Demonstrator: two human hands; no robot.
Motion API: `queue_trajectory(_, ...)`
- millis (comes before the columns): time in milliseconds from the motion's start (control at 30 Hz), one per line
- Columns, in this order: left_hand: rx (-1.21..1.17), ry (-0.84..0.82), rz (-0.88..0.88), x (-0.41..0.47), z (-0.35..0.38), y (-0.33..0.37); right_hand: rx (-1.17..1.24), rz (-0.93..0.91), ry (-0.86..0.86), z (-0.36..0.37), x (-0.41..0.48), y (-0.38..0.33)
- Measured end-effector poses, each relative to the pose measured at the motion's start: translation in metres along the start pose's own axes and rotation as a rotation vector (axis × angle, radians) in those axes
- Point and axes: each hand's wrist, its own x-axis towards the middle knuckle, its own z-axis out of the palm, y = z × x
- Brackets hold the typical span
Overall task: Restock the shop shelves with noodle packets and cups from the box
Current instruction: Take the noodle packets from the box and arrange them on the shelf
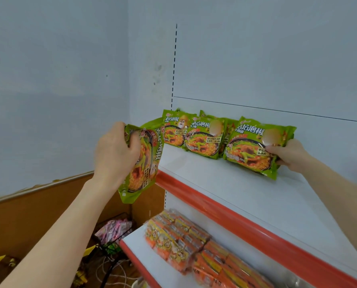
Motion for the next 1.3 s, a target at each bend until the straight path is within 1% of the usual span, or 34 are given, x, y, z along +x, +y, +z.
queue_trajectory(100, 0.009, 0.013, 0.009, 0.001, -0.001, -0.003, -0.073, -0.042, 0.014, 0.020, 0.002, 0.001)
queue_trajectory(167, 0.005, 0.013, 0.009, 0.001, -0.001, -0.006, -0.179, -0.084, 0.066, 0.028, 0.003, 0.005)
queue_trajectory(233, 0.002, 0.010, 0.011, 0.000, -0.001, -0.008, -0.267, -0.116, 0.115, 0.030, 0.004, 0.009)
queue_trajectory(333, 0.003, 0.005, 0.017, 0.000, 0.000, -0.010, -0.332, -0.127, 0.123, 0.029, 0.004, 0.010)
queue_trajectory(400, -0.001, 0.000, 0.017, -0.001, 0.000, -0.011, -0.350, -0.108, 0.114, 0.027, 0.003, 0.008)
queue_trajectory(533, -0.024, -0.007, 0.034, 0.000, -0.001, -0.013, -0.243, -0.035, 0.089, 0.019, -0.010, 0.004)
queue_trajectory(567, -0.038, -0.008, 0.041, 0.000, -0.002, -0.014, -0.280, -0.042, 0.094, 0.017, -0.014, 0.002)
queue_trajectory(633, -0.063, -0.013, 0.046, 0.001, -0.005, -0.015, -0.461, -0.094, 0.151, 0.010, -0.027, -0.006)
queue_trajectory(700, -0.081, -0.020, 0.037, 0.001, -0.008, -0.016, -0.591, -0.180, 0.251, 0.006, -0.043, -0.017)
queue_trajectory(767, -0.111, -0.025, 0.030, 0.003, -0.010, -0.017, -0.561, -0.295, 0.286, 0.013, -0.059, -0.031)
queue_trajectory(800, -0.131, -0.025, 0.025, 0.004, -0.012, -0.018, -0.511, -0.340, 0.253, 0.020, -0.067, -0.039)
queue_trajectory(833, -0.149, -0.023, 0.019, 0.005, -0.015, -0.019, -0.444, -0.366, 0.185, 0.029, -0.076, -0.048)
queue_trajectory(933, -0.213, -0.023, -0.002, 0.008, -0.022, -0.022, -0.162, -0.391, -0.072, 0.068, -0.105, -0.074)
queue_trajectory(1000, -0.255, -0.019, -0.006, 0.008, -0.027, -0.023, -0.012, -0.356, -0.225, 0.097, -0.124, -0.094)
queue_trajectory(1067, -0.264, -0.001, 0.015, 0.005, -0.030, -0.024, 0.101, -0.255, -0.373, 0.124, -0.138, -0.115)
queue_trajectory(1167, -0.251, 0.024, 0.089, 0.000, -0.030, -0.025, 0.129, -0.151, -0.537, 0.155, -0.152, -0.144)
queue_trajectory(1233, -0.256, 0.031, 0.127, -0.002, -0.031, -0.026, 0.085, -0.165, -0.552, 0.170, -0.154, -0.157)
queue_trajectory(1300, -0.272, 0.030, 0.115, -0.001, -0.032, -0.029, 0.030, -0.214, -0.523, 0.180, -0.153, -0.164)
